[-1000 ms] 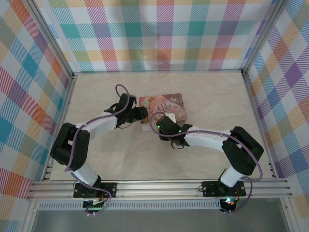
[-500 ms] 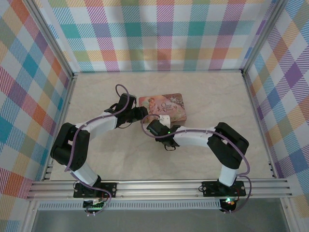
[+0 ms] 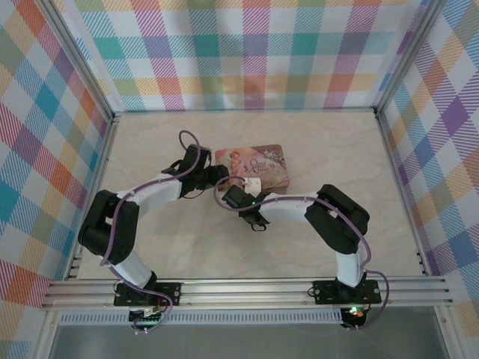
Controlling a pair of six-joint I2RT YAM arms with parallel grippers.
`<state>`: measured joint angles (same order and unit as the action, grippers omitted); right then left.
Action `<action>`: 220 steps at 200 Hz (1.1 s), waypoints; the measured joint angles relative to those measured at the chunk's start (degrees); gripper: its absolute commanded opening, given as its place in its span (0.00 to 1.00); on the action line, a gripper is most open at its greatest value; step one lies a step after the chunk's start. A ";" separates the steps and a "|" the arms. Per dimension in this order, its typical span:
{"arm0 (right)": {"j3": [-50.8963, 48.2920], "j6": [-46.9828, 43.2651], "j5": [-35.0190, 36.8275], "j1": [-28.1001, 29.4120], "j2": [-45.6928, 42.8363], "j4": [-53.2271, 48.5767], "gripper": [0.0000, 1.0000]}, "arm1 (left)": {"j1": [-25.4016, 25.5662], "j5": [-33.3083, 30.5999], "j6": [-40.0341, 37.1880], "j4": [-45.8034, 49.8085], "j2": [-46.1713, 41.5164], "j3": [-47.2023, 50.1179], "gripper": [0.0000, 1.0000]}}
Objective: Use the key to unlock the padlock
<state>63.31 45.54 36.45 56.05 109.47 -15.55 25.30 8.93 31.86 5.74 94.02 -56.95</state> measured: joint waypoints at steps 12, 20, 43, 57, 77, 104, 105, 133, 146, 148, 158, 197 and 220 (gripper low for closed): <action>0.22 -0.02 0.15 -0.20 0.33 0.09 0.28 | 0.00 0.00 0.00 0.00 0.00 0.00 0.53; 0.22 0.20 0.26 -0.22 0.37 0.07 0.25 | -0.02 0.00 0.00 -0.02 0.00 0.00 0.53; 0.22 -0.48 0.63 -0.22 0.37 0.07 0.19 | -0.24 -0.02 0.00 -0.02 0.00 0.00 0.53; 0.17 -1.05 0.70 -0.26 0.37 0.52 0.16 | -0.39 0.00 0.00 -0.02 0.00 0.00 0.53; -0.48 -1.68 0.76 -0.28 0.22 1.68 0.12 | -0.44 -0.02 0.00 -0.02 0.00 0.00 0.52; -2.91 -3.67 0.33 -0.33 -1.46 3.96 0.10 | -0.44 0.00 0.00 -0.02 0.00 0.00 0.52; -2.99 -3.78 0.28 -0.33 -1.53 3.96 0.10 | -0.44 0.00 0.00 -0.02 0.00 0.00 0.52; -5.90 -7.65 -3.15 -1.14 -4.33 6.16 0.08 | -0.44 0.00 0.00 -0.02 0.00 0.00 0.52; -7.63 -10.14 -6.19 -2.14 -6.10 7.61 0.07 | -0.44 0.04 -0.02 0.04 -0.02 0.00 0.52; -7.80 -10.36 -6.60 -2.25 -6.27 7.72 0.07 | -0.44 0.07 -0.02 0.07 -0.02 0.00 0.52; -9.09 -12.11 -9.55 -3.19 -7.91 8.33 0.07 | -0.48 0.26 -0.04 0.13 -0.02 0.00 0.52; -11.96 -18.91 -25.05 -9.86 -12.70 9.01 0.06 | -0.55 1.46 -0.24 0.02 -0.11 0.00 0.52; -11.93 -21.16 -35.47 -14.60 -12.96 9.05 0.06 | -0.92 2.12 -0.28 0.02 -0.15 0.00 0.52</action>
<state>51.37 24.38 0.97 41.45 96.51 -6.50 24.38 11.05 31.57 5.76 93.86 -56.95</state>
